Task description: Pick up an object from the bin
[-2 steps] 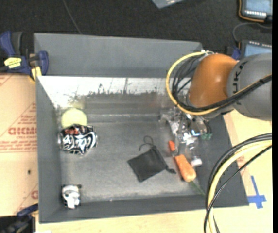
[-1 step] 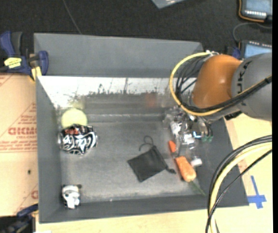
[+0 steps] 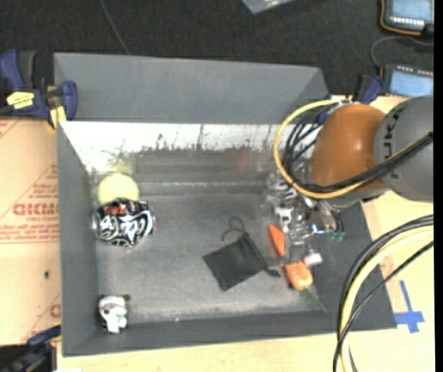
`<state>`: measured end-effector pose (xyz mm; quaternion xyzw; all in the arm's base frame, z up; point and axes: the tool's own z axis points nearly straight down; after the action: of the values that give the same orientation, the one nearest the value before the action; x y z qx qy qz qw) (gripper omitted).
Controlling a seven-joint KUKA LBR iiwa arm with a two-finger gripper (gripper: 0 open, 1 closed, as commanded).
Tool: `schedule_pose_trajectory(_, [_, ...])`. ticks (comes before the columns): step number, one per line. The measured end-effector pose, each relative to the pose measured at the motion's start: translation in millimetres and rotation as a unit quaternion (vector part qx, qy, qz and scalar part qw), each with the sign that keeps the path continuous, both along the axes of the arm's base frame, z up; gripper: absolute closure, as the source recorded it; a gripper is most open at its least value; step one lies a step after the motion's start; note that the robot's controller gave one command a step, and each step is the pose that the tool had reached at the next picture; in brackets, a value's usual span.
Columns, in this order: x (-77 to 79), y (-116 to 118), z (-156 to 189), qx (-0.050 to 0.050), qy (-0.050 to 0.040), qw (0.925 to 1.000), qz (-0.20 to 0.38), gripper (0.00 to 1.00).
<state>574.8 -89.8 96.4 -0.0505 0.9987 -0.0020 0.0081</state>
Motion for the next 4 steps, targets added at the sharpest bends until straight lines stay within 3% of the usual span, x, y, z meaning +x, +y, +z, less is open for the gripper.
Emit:
schedule_pose_trajectory(1, [-12.2, 11.3, -19.3, 0.001, 0.0009, 0.9998, -0.017, 0.0])
schedule_pose_trajectory(2, [-12.2, 37.1, -24.3, 0.001, -0.0008, 0.9972, -0.075, 0.0])
schedule_pose_trajectory(4, [-13.3, 66.1, -14.1, -0.001, -0.0019, 0.9985, 0.055, 0.0])
